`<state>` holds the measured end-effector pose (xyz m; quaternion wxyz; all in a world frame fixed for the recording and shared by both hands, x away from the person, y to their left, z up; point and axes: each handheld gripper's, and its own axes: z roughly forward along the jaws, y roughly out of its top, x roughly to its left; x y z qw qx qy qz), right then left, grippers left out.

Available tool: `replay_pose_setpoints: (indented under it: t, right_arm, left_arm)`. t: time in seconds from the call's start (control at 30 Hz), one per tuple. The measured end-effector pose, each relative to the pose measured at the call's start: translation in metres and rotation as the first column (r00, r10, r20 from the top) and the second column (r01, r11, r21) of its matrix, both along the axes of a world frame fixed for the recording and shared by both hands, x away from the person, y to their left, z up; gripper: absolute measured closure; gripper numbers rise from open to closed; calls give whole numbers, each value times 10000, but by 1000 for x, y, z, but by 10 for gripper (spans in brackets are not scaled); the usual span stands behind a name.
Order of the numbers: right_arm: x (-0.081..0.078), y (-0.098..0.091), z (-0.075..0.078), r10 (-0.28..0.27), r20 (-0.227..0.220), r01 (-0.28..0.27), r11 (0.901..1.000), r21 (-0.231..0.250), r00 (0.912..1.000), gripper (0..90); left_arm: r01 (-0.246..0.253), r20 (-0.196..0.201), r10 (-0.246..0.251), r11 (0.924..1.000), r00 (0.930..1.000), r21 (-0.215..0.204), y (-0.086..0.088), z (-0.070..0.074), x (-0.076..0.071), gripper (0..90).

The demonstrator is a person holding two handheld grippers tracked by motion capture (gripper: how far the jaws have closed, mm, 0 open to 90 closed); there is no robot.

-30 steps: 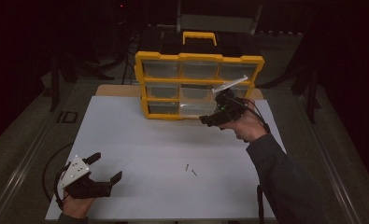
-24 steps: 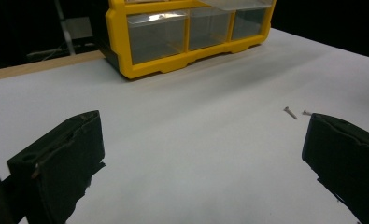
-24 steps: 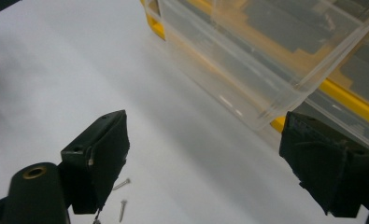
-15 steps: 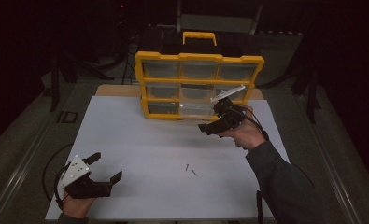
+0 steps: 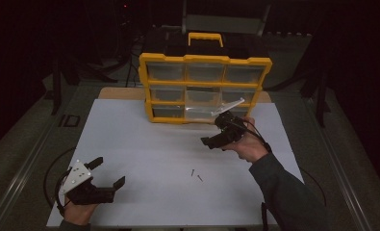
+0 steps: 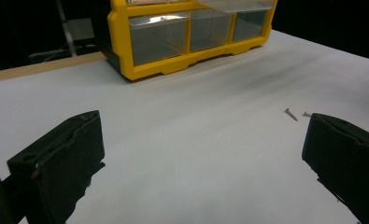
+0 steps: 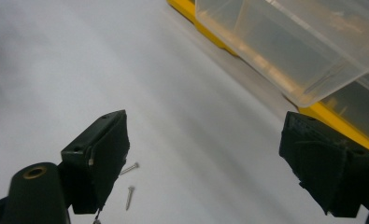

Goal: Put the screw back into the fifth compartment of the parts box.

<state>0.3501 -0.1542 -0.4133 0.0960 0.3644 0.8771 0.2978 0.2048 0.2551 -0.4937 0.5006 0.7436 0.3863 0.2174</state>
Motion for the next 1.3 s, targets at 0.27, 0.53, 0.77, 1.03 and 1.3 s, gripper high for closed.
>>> replay_pose_setpoints:
  t: [0.27,0.53,0.77,1.03,1.3]
  right_arm:
    - [-5,6,-12,166,-101,-167,9998,-113,9998,152]
    - [-10,11,-22,296,-166,-299,9994,-170,9994,152]
    - [-16,16,-38,393,-265,-400,9988,-293,9989,152]
    - [-21,19,-55,459,-494,-478,9981,-382,9977,158]
    - [-27,23,-69,540,-644,-568,9975,-424,9965,164]
  left_arm:
    - [0,0,0,10000,10000,-1,0,0,0,0]
    - [-39,28,39,10000,10000,-26,0,1,-1,0]
    - [-6,-5,6,10000,10000,1,-1,1,-1,0]
    - [-2,-9,2,10000,10000,-14,-1,0,0,0]
    - [-26,-6,26,10000,10000,-4,-1,0,0,1]
